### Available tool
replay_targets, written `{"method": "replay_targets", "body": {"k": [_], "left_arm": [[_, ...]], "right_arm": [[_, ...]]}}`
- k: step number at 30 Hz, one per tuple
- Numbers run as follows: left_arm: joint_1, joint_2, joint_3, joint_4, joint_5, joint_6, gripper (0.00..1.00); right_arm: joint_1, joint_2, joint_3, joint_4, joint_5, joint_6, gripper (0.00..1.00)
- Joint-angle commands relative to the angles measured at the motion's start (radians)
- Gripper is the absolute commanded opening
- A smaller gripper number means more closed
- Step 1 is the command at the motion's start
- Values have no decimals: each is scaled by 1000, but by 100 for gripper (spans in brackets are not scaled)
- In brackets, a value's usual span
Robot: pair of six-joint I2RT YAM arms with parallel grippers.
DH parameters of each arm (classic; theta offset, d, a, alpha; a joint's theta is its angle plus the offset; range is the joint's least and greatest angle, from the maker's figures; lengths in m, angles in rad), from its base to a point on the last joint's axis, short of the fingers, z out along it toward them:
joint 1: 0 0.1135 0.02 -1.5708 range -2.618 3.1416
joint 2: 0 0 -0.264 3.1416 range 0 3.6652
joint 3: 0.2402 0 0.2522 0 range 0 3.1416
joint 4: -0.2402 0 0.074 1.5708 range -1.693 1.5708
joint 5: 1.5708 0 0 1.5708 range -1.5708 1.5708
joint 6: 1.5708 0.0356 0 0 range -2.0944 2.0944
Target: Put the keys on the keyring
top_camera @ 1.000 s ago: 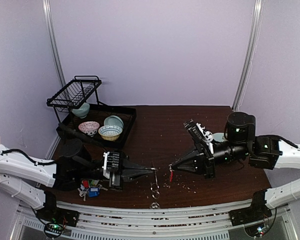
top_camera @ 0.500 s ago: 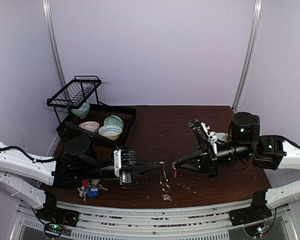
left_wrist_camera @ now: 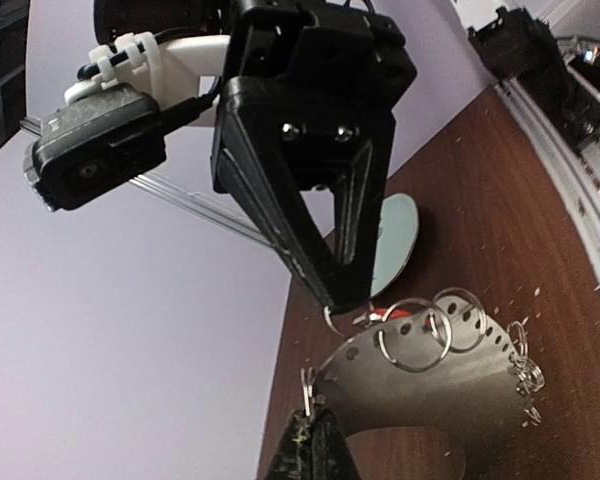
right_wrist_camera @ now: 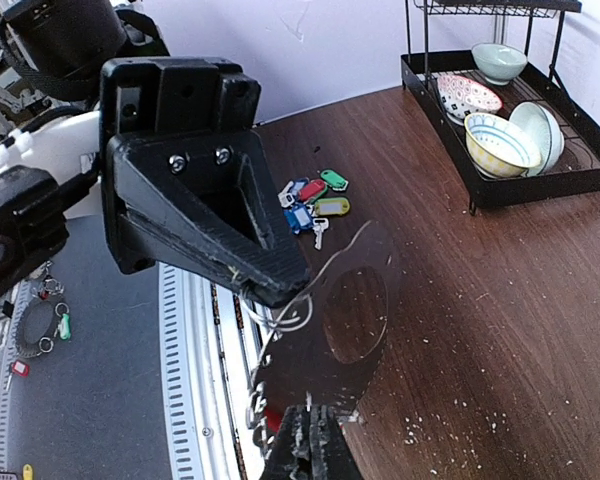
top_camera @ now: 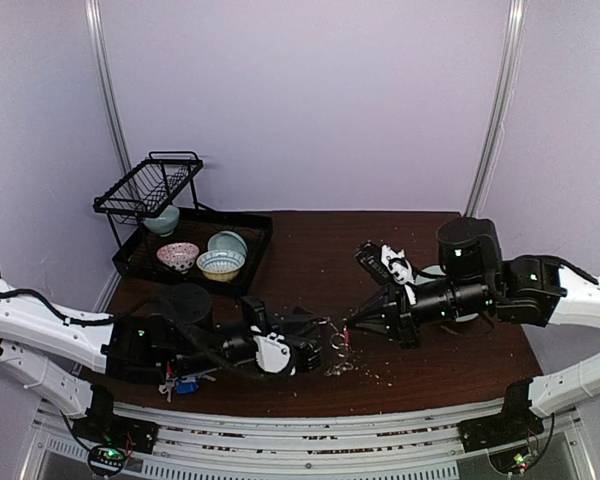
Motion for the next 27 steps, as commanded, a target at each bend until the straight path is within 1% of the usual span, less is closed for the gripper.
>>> {"method": "replay_targets", "body": {"k": [1, 6, 10, 17, 20, 24, 27], "left_arm": [[2, 9, -23, 99, -176, 248, 0], [1, 8, -81, 213, -240, 438, 0], [-2, 7, -137, 304, -247, 564, 0], [-18, 30, -256, 519, -271, 834, 0], [-18, 44, -299, 621, -264, 923, 0], [-31, 63, -317, 681, -266, 991, 0], [-39, 81, -325, 709, -281, 1033, 0]], "right_arm": [[3, 16, 73, -78, 74, -31, 0], [2, 61, 146, -139, 105, -68, 0], [2, 110, 223, -200, 134, -87, 0], [2, 183, 319, -191, 142, -135, 0], [2, 214, 331, -191, 168, -167, 0], [8, 243, 323, -183, 195, -217, 0], [17, 252, 303, -148, 172, -276, 0]]}}
